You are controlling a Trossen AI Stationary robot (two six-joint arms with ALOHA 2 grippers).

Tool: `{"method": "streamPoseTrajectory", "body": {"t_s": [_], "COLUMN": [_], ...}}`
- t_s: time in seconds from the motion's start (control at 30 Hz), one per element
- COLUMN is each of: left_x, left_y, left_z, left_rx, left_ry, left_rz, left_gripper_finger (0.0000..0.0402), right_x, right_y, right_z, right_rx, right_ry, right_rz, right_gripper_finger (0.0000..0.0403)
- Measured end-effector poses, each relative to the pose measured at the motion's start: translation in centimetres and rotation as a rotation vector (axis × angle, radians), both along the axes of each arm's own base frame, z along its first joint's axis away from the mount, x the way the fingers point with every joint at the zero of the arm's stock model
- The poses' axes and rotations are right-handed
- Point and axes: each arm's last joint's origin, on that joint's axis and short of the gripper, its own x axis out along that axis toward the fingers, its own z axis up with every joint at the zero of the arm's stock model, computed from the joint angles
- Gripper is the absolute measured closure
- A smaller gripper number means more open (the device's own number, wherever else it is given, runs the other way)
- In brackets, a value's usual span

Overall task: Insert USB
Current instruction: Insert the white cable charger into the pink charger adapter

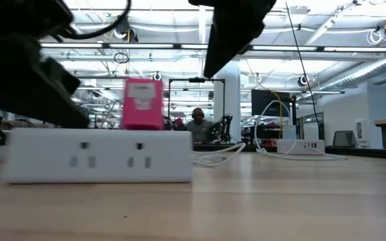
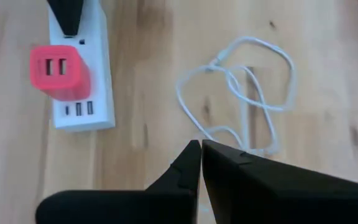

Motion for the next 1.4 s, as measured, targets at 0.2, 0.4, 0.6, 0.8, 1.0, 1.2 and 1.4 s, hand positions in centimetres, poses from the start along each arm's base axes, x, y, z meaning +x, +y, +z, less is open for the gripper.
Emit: {"method": "streamPoseTrajectory", "body": {"t_s": [0.2, 0.4, 0.6, 0.8, 1.0, 1.2, 1.4], "left_x": [-1.8, -2.9, -3.3, -3.4, -3.4, -3.4, -3.4], "left_y": [-1.3, -1.9, -2.2, -2.2, -2.2, -2.2, -2.2], "left_z": [0.1, -0.1, -0.1, -0.2, -0.2, -0.2, -0.2], "left_rx": [-0.051, -0.073, -0.085, -0.100, -0.098, -0.092, -0.088], "left_ry": [0.048, 0.067, 0.071, 0.075, 0.076, 0.075, 0.072], "left_rz": [-0.007, 0.036, 0.043, 0.055, 0.054, 0.051, 0.052], "left_gripper_finger": [0.0401, 0.0401, 0.0401, 0.0401, 0.0401, 0.0401, 0.0401], "right_x": [2.2, 5.6, 8.4, 10.9, 12.1, 12.3, 12.2], "right_y": [0.1, -1.3, -4.3, -6.2, -6.3, -6.5, -6.3], "right_z": [-1.5, -4.7, -6.8, -8.9, -11.3, -11.7, -11.2], "right_rx": [0.080, 0.171, 0.194, 0.251, 0.272, 0.245, 0.190], "right_ry": [-0.087, -0.185, -0.184, -0.106, -0.010, 0.020, 0.009], "right_rz": [-0.012, -0.011, -0.102, -0.170, -0.199, -0.170, -0.064], "right_gripper_finger": [0.0389, 0.0358, 0.0322, 0.0296, 0.0294, 0.0341, 0.0392]}}
